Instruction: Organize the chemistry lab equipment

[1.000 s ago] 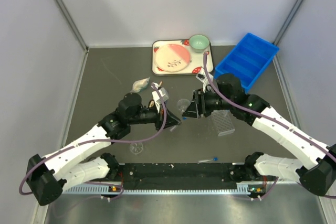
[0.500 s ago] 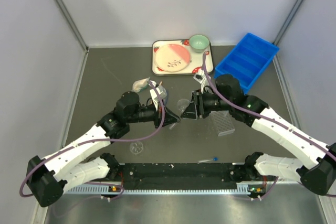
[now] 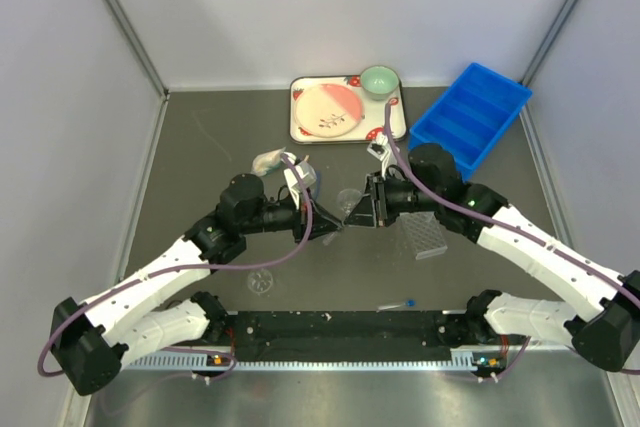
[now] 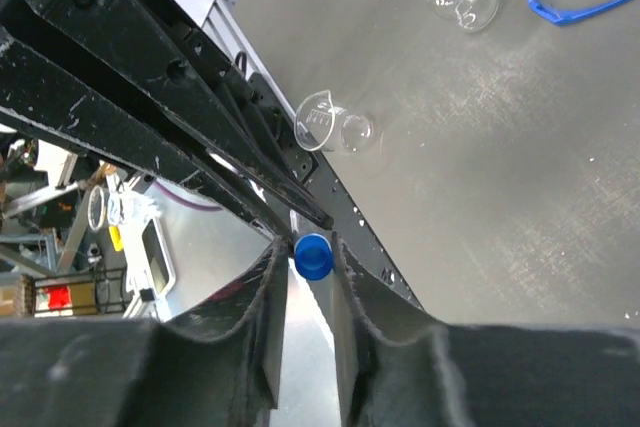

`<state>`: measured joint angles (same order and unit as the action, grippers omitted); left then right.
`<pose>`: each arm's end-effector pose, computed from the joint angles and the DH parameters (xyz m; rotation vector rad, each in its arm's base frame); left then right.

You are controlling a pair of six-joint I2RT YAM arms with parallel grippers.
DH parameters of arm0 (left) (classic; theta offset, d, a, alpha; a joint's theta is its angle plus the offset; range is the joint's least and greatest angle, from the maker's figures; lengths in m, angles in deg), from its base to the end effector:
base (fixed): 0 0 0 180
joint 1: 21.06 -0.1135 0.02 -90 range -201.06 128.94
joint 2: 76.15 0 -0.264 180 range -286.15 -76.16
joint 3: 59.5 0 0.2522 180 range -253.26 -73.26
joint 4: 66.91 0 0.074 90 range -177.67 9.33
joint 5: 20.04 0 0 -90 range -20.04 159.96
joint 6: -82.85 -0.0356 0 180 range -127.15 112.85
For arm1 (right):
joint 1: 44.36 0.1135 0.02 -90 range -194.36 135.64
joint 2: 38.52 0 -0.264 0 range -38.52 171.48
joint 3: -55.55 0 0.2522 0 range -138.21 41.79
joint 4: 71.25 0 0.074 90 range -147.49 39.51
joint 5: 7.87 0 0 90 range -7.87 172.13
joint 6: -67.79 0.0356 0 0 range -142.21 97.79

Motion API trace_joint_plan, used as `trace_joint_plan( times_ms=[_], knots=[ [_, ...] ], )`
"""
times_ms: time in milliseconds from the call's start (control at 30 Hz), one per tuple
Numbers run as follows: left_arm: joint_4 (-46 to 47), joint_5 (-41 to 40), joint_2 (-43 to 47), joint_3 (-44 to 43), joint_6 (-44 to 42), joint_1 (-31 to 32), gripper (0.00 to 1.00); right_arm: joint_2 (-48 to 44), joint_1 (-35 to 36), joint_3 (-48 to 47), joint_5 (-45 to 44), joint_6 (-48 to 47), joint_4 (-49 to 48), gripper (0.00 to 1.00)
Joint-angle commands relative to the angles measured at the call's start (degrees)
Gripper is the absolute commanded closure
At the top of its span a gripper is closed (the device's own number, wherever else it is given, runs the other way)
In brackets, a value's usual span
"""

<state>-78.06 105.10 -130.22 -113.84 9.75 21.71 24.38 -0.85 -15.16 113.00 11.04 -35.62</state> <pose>0.1465 -0.1634 0.3090 0.8857 1.6947 -1.2685 0.1630 0.1799 0.3340 -0.5740 2.2065 1.3288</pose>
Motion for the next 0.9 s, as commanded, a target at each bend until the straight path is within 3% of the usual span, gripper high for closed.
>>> trace_joint_plan(
  times_ms=[0,33,67,100,167,233,300,333,567,867],
  knots=[
    [3.89,1.25,1.24,0.24,1.02,-0.31,1.0,0.47,0.88,-0.09,0.24,0.32,-3.15,0.85],
    [3.98,1.25,1.15,0.24,1.02,-0.31,1.0,0.39,0.88,-0.09,0.07,0.41,-3.06,0.96],
    [3.72,1.16,1.24,0.24,1.02,-0.4,1.0,0.39,0.79,-0.18,-0.02,0.32,-3.06,1.0],
    [3.72,1.16,1.15,0.32,1.02,-0.31,1.0,0.39,0.88,-0.27,-0.2,0.41,-2.97,1.0],
    [3.37,1.34,1.15,0.41,1.11,-0.31,0.89,0.47,0.88,-0.53,-0.29,0.32,-2.88,1.0],
    [3.02,1.51,1.15,0.32,1.11,-0.31,0.66,0.3,0.88,-0.79,-0.72,0.41,-2.62,1.0],
    [1.53,1.34,1.33,-0.11,0.59,-0.31,0.16,-0.31,0.88,-0.88,-2.82,0.06,-1.57,1.0],
    [0.82,0.56,1.85,-0.38,0.24,-0.31,0.01,-0.66,0.88,-1.32,-3.97,-0.21,-0.7,1.0],
    [-13.23,-10.6,7.39,-4.24,-1.09,-0.31,0.01,-3.12,-0.35,-3.43,-17.84,-5.04,8.62,1.0],
    [-28.78,-26.77,13.19,-7.5,-0.04,-0.31,0.01,-9.8,-9.57,0.61,-30.69,-5.49,18.2,1.0]
  ],
)
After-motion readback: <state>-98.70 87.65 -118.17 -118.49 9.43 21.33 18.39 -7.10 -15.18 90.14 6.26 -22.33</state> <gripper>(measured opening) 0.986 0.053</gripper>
